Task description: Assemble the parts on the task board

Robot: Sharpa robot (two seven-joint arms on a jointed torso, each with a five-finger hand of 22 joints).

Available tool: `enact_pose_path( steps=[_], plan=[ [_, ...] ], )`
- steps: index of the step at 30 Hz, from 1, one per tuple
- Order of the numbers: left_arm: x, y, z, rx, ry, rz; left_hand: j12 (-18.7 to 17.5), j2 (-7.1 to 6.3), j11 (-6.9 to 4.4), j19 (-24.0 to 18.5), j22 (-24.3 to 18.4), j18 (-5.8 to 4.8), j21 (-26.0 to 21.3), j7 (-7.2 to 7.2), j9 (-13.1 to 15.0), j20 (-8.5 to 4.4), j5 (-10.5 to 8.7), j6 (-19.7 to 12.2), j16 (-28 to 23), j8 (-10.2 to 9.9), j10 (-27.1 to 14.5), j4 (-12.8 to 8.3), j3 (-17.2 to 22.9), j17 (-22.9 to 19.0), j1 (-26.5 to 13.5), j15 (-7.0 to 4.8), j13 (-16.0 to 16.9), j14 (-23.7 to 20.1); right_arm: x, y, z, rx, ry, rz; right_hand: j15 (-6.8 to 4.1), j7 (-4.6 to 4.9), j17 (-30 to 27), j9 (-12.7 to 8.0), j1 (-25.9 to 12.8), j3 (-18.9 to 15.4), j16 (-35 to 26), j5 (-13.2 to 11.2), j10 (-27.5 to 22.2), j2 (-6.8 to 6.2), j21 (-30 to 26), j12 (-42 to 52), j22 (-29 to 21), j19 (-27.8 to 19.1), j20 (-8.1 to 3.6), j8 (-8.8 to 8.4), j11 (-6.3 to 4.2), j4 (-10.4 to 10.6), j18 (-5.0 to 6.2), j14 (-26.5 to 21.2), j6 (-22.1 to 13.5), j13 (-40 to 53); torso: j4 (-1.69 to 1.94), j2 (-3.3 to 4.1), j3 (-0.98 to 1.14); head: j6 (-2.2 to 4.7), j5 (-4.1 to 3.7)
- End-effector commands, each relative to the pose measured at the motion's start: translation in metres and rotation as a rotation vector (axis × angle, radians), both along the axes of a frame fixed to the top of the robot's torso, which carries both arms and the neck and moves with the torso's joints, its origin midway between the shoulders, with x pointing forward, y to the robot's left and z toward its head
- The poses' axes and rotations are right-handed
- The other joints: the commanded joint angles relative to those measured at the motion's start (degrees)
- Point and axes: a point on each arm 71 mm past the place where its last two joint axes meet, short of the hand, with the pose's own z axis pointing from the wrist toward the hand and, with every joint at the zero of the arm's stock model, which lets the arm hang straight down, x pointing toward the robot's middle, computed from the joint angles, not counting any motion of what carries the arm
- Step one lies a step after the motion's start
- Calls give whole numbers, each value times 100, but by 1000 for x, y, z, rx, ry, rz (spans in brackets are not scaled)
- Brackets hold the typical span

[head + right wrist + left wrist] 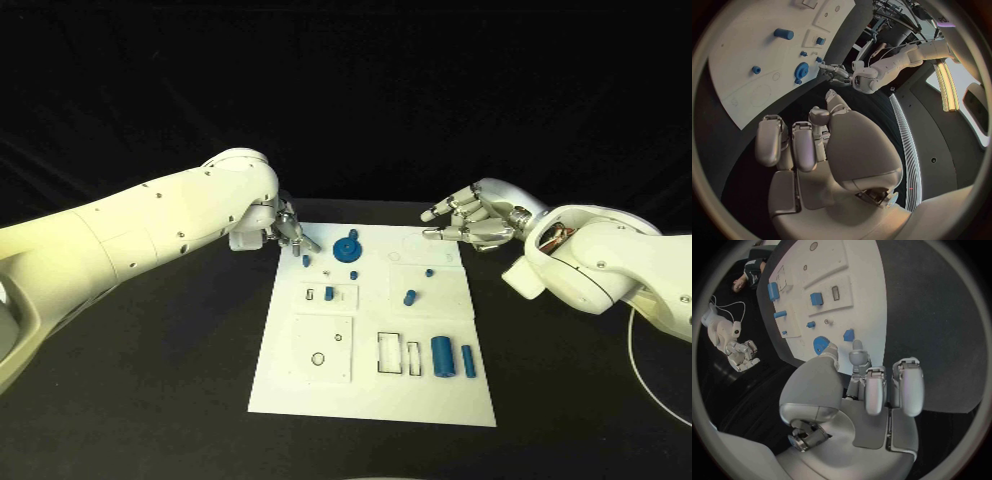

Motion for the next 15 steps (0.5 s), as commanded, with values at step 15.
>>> enact_pose_path(
  steps=[15],
  plan=[
    [-1,-1,-8,6,50,-23,50,92,-16,389,966,-42,30,-12,-39,32,17,77,17,22,65,-32,-59,1509,98,21,17,593,-1,2,-1,-3,6,17,-31,0,-8,-1,-54,12,-35,15,-44,14,-33,-16,-6,-27,-9,-19,-7,26,81,227,25,-6,-4,-7,12,-14,22]
  ],
)
